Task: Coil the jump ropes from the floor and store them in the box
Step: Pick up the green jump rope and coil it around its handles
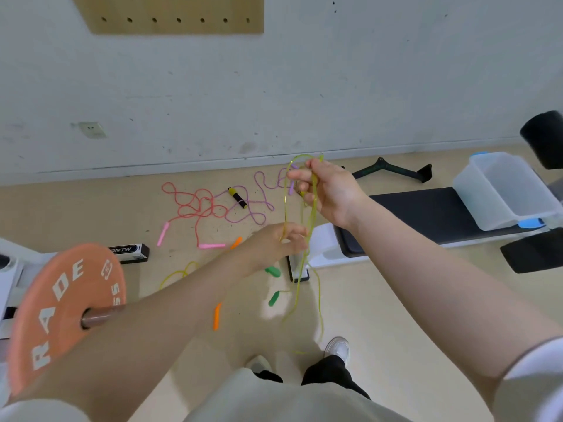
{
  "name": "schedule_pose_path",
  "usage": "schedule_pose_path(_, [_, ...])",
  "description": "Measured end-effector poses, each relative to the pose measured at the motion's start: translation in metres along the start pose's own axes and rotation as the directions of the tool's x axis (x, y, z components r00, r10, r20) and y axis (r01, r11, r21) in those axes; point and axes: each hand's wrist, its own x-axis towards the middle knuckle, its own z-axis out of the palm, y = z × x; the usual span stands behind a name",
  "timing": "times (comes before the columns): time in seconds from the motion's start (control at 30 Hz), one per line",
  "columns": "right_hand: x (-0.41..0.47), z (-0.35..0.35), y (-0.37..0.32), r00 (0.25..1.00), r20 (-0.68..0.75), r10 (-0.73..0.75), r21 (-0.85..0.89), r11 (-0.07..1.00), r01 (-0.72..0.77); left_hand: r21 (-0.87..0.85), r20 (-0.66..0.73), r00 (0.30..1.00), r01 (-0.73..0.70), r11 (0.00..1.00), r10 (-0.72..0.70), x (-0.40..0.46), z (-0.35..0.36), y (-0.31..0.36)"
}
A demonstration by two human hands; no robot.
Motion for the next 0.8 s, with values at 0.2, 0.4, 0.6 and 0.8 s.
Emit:
schedule_pose_path(0.2, [0.0, 0.003, -0.004, 1.0, 0.011, 0.002, -0.072, 0.997, -0.002, -0.053, -0.188, 0.982, -0.041, 0.998, 0.031, 0.011, 0.0, 0.009])
schedule_pose_path(0.4, [-0.004, -0.01, 0.0, 0.988, -0.021, -0.155, -0.739, 0.668, 0.089, 0.0, -0.439, 0.896, 0.071, 0.997, -0.064, 0.016, -0.022, 0.014])
schedule_pose_path(0.6, [-0.005, -0.027, 0.008, 0.996, -0.082, 0.039, -0.461, 0.884, -0.073, 0.066, -0.679, 0.692, 0.388, 0.919, -0.243, 0.025, -0.063, -0.022])
schedule_pose_path(0.8, [-0.003, -0.008, 0.011, 0.986, 0.044, 0.159, 0.034, 0.986, -0.16, -0.172, -0.549, 0.823, 0.062, 0.983, -0.148, 0.011, -0.045, 0.006])
